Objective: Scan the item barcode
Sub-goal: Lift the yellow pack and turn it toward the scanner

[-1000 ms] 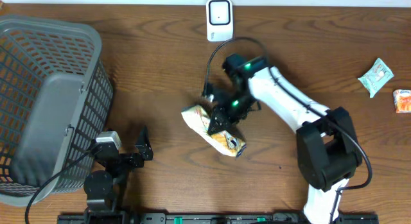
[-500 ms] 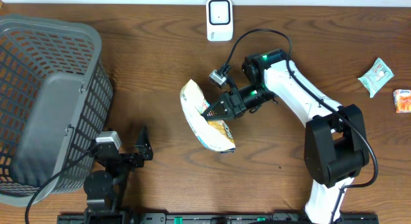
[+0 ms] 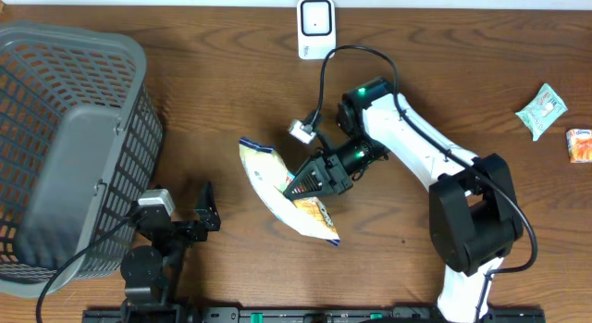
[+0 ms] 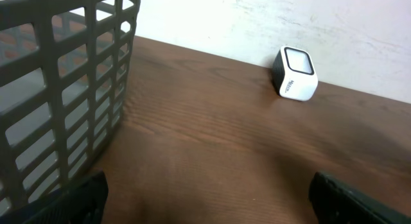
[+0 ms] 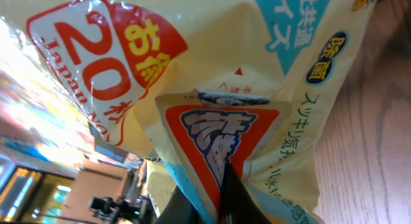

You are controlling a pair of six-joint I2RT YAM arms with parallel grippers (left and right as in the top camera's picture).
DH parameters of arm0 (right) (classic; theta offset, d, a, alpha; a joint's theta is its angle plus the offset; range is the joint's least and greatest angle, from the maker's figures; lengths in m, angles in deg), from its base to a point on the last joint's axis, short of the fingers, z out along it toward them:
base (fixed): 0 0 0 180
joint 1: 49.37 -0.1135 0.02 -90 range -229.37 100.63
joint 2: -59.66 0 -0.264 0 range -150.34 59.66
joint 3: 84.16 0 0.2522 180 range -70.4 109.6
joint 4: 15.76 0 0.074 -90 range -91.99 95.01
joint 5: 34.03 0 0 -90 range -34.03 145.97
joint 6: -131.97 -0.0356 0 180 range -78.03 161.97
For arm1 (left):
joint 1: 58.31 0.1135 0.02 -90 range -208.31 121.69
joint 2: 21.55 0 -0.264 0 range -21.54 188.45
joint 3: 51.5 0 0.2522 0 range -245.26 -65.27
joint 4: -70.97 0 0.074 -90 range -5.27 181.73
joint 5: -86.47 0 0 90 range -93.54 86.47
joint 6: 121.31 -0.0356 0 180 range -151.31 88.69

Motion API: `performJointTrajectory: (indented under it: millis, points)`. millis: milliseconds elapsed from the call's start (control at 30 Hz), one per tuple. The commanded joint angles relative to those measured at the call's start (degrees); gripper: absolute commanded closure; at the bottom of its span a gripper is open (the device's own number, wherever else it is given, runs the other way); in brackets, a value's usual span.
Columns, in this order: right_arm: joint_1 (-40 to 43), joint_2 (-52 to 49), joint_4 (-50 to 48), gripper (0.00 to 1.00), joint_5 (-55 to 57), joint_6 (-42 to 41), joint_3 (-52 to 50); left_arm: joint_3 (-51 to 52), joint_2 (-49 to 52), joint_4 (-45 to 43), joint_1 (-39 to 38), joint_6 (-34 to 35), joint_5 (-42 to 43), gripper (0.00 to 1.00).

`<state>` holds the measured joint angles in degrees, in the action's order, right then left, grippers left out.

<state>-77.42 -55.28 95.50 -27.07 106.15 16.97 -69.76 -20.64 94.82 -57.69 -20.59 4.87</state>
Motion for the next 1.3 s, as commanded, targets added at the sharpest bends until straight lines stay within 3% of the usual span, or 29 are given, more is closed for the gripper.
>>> performJointTrajectory:
  millis: [0,1267]
  points:
    - [-1.9,-0.1,0.0,0.99,-5.2,4.8,0.0,0.9,-0.3,1.4,-0.2,0.5,-0.1,0.0]
    - [-1.9,-0.1,0.0,0.99,-4.3,-2.6,-0.1,0.9,-0.3,1.4,-0.2,0.5,-0.1,0.0]
